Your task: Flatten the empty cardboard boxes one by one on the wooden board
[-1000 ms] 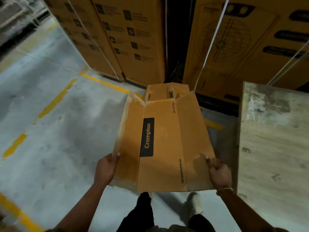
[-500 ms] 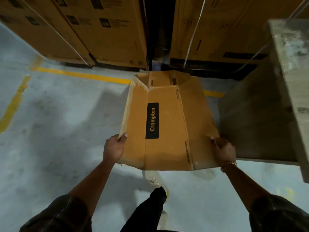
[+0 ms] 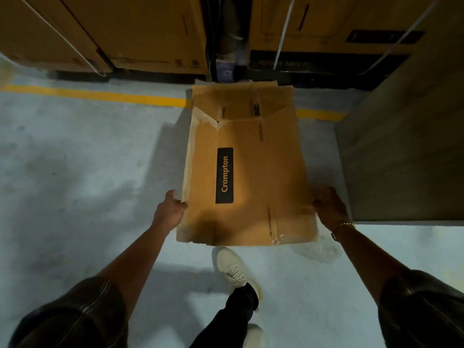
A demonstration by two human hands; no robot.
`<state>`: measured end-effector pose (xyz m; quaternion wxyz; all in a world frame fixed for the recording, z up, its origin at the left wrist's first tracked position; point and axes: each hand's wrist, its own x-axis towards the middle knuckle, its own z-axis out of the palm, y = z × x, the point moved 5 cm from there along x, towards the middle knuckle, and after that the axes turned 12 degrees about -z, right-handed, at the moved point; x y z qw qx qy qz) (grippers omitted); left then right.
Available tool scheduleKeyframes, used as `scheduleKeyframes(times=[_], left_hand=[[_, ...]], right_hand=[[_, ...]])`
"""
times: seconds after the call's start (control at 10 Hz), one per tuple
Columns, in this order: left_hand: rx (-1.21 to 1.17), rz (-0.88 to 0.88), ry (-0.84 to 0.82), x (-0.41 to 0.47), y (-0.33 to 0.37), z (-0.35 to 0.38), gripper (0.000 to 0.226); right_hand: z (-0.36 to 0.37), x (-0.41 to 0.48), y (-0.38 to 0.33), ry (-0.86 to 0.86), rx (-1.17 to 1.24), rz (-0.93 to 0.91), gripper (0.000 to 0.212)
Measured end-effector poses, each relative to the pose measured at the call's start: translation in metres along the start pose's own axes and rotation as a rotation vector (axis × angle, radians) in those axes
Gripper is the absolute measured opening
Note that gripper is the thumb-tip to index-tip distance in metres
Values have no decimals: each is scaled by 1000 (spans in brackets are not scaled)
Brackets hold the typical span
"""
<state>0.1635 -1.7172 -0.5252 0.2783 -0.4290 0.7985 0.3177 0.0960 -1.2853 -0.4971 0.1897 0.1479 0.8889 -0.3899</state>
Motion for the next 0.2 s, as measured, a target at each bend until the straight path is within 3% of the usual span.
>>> scheduleKeyframes(times=[0.1,0.2], left_hand=[[34,12,-16,-18,-13,-1,63],[196,153,72,-60,-2,-23,60]], right_hand=[[-3,-21,-14,-71,-94,-101,50],[-19,-50,-36,-135,-288,-194,64]])
